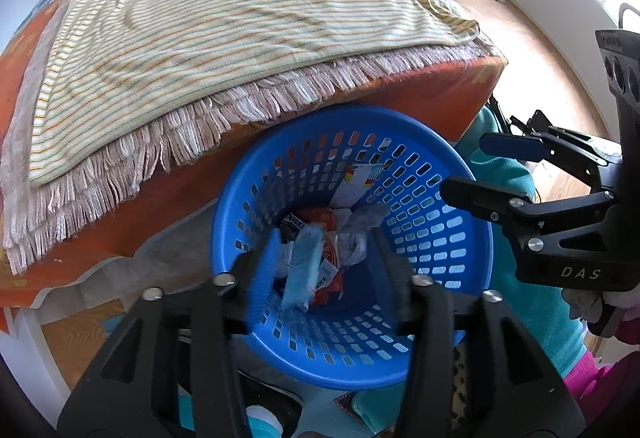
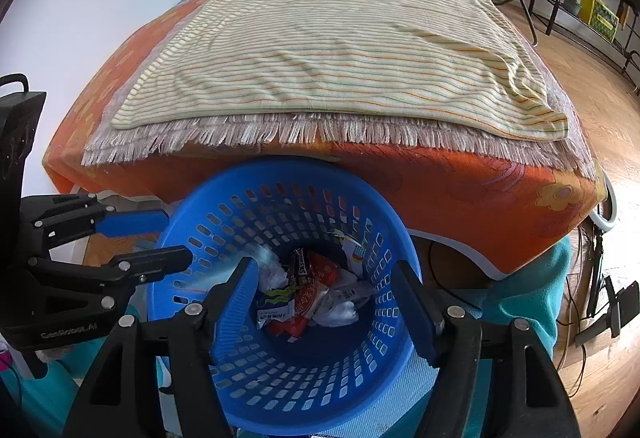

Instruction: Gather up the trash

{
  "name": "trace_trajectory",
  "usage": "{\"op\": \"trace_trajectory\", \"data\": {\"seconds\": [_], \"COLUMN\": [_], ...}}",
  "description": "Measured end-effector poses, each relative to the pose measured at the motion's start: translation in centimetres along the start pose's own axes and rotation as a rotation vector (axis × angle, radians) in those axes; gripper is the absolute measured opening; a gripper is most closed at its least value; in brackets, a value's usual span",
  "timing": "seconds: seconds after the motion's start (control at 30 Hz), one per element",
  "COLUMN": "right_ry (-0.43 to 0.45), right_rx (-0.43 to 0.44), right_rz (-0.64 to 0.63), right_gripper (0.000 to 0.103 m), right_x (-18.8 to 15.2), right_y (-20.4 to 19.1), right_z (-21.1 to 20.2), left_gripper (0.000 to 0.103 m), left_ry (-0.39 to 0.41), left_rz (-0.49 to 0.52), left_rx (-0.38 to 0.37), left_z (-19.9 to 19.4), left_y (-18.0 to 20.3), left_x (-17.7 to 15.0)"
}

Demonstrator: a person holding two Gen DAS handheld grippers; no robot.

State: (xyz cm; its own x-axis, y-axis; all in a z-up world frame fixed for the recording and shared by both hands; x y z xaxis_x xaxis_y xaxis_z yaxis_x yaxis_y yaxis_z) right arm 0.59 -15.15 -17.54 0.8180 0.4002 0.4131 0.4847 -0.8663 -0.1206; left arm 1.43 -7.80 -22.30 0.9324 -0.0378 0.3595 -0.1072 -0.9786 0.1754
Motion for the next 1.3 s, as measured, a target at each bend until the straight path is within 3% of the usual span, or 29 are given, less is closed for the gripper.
{"op": "trace_trajectory", "data": {"seconds": [0.33, 0.43, 0.7, 0.77, 1.0, 1.07, 1.3], "right_ry": [0.024, 0.038, 0.079, 0.095, 0.175, 0.201, 0.289], "right_rx": [-0.016, -0.020, -0.018, -0.010, 0.034, 0.032, 0.010], "right_rz": [0.004, 0.001, 0.004, 0.010, 0.040, 0.033, -0.011], "right_gripper": [0.081, 0.084, 0.085, 0.087, 0.093, 0.094, 0.096], "right_x": [0.6, 0.9, 1.9, 2.4, 4.6, 5.4, 8.5], "right_y": [0.4, 0.4, 0.4, 0.3, -0.1, -0.3, -1.3], "right_z": [-0.8, -1.2, -2.2, -2.6, -4.3, -4.9, -7.0], "left_gripper": [0.050, 0.059, 0.060, 0.064, 0.073, 0.080, 0.081], "left_ry": [0.042, 0.068, 0.133, 0.149, 0.270, 0.311, 0.430], "left_rz": [-0.004, -0.005, -0.009, -0.016, -0.057, -0.084, -0.132], "left_rx": [0.016, 0.018, 0.042, 0.045, 0.077, 0.075, 0.094], "left_z": [-1.2, -1.9, -4.1, -4.7, -8.4, -9.8, -13.9], "left_y": [-0.2, -0.1, -0.4, -0.6, -2.2, -2.7, -4.1], "left_x": [0.9, 1.4, 2.9, 3.5, 6.5, 7.5, 10.0]}}
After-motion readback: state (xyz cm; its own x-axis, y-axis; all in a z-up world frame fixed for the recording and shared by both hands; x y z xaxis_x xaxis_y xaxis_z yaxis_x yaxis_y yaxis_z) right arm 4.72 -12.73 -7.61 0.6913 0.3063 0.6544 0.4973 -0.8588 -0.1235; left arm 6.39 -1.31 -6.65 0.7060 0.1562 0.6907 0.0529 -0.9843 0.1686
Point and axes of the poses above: each gripper's, at about its wrist camera, not at the fingertips, and z roughly the way its jaws point, y to its right, x to its top, the point moved 10 cm from there along z, roughly the way its jaws point, and after that the axes turned 4 degrees about -z, right-handed, at the moved point
